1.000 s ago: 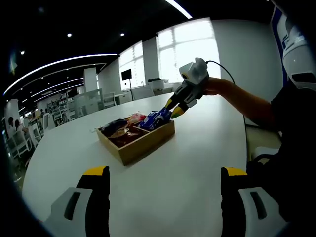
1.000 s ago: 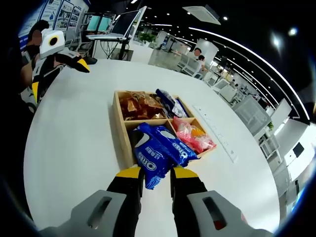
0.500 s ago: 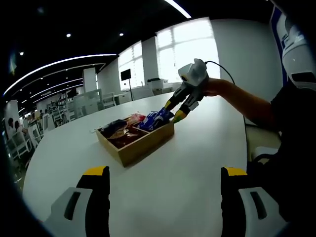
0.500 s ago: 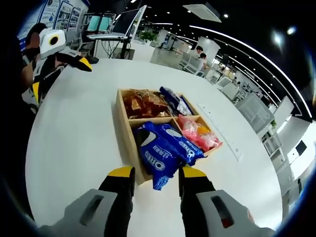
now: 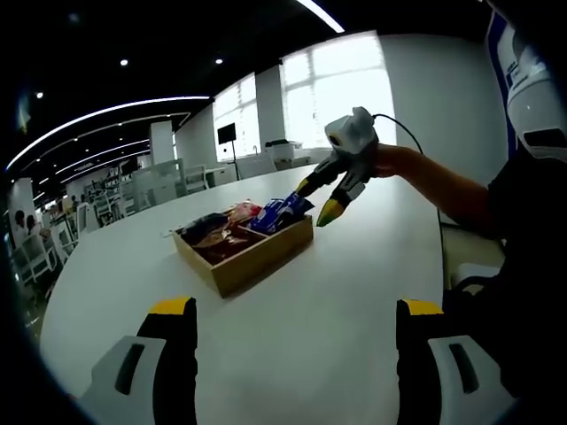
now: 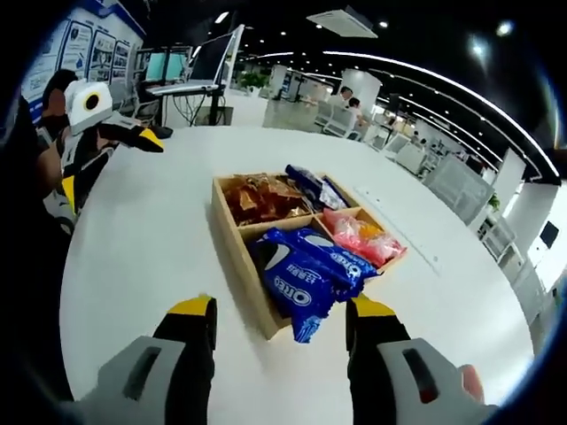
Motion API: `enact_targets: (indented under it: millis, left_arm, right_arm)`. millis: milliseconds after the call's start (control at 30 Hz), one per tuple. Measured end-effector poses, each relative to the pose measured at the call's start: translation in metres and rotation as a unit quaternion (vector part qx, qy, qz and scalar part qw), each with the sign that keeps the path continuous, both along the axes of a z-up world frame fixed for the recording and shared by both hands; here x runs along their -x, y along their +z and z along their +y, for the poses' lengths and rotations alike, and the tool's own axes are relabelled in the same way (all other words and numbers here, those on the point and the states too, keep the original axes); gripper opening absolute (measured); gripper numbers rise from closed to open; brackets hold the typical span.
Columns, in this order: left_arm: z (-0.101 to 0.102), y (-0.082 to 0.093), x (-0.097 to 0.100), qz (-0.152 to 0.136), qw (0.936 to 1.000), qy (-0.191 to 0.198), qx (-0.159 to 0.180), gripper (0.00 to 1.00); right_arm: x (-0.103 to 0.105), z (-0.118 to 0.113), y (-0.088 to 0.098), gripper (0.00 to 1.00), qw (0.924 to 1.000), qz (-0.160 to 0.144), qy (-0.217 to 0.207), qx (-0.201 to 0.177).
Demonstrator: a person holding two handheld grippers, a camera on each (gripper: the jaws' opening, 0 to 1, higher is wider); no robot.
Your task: Pick up the scattered marshmallows, QQ candies, Oreo cookies, and mixed nuts on the table and sort them into separate containers
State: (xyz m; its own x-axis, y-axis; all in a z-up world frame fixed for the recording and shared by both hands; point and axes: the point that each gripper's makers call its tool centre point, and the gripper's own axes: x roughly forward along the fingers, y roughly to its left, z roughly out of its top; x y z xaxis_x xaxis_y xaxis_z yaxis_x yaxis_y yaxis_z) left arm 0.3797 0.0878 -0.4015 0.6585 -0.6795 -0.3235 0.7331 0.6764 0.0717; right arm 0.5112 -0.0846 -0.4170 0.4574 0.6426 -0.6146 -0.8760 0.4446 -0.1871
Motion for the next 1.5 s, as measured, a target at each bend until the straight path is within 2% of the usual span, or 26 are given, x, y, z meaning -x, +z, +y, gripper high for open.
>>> enact_targets:
  millis: [67, 167, 333, 533, 667, 800, 1333, 1500]
  left_arm:
    - [0.000, 0.000, 0.000, 0.000, 1.0000, 0.001, 0.000, 0.97]
    - [0.002, 0.000, 0.000, -0.001, 1.0000, 0.003, 0.000, 0.97]
    - [0.004, 0.000, 0.000, -0.001, 1.0000, 0.006, 0.000, 0.97]
    - [0.007, 0.001, -0.001, -0.002, 0.9999, 0.012, 0.003, 0.97]
    - [0.008, 0.002, -0.001, -0.003, 0.9999, 0.013, 0.004, 0.97]
    - [0.009, 0.003, -0.001, -0.004, 0.9999, 0.015, 0.004, 0.97]
    - [0.007, 0.009, 0.003, -0.012, 0.9998, 0.013, 0.005, 0.97]
    - [0.008, 0.010, 0.005, -0.014, 0.9998, 0.014, 0.004, 0.97]
  right_arm:
    - [-0.001, -0.001, 0.002, 0.63, 1.0000, -0.006, -0.006, -0.004]
    - [-0.005, -0.002, 0.007, 0.83, 0.9994, -0.022, -0.023, -0.014]
    - [-0.002, -0.004, 0.007, 0.89, 0.9987, -0.010, -0.037, -0.035]
    - [0.012, -0.003, 0.002, 0.90, 0.9936, 0.033, -0.068, -0.084]
    - [0.024, -0.008, -0.003, 0.90, 0.9908, 0.042, -0.086, -0.096]
    - [0.043, -0.014, -0.009, 0.90, 0.9898, 0.050, -0.098, -0.090]
    - [0.125, -0.035, -0.004, 0.90, 0.9892, 0.043, -0.115, -0.081]
    - [0.143, -0.043, 0.005, 0.90, 0.9881, 0.032, -0.123, -0.087]
